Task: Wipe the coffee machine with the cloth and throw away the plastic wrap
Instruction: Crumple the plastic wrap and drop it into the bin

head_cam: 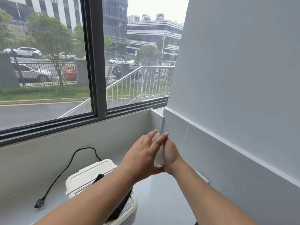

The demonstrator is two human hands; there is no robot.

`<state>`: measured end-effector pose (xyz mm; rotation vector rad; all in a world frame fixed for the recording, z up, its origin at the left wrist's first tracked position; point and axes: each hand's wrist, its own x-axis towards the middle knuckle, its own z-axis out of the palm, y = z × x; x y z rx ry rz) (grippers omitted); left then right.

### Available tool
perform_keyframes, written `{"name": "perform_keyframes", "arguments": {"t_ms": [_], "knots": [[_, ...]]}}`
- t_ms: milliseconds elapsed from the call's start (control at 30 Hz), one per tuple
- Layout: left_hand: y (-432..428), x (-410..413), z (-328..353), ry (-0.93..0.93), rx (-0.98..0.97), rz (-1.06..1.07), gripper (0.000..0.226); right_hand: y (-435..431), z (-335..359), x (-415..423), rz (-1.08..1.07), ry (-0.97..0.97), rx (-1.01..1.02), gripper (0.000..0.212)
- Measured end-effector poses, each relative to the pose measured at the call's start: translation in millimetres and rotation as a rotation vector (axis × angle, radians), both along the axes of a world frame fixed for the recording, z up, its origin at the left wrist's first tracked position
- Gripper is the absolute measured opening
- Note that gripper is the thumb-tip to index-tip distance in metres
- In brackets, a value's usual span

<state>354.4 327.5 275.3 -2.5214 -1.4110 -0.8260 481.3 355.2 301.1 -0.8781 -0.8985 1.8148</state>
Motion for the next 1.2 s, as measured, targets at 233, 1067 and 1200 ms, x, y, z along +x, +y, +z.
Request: {"name": "perform_keyframes", "arguments": {"t_ms": [233, 1067, 1200], "knots": [[-12, 1, 18, 0.024, -0.110, 0.013, 0.107, -36, 1, 8, -0.085, -0.302, 0.112, 0.034], [-22, 175, -26, -0.320, -0.441, -0.250, 0.056, -111, -35, 183, -0.281, -0.229, 0.085, 0.052], [-16, 208, -39, -0.276, -0.570, -0.232, 0.082, -105, -54, 223, -0.428, -0.371, 0.057, 0.050]]}}
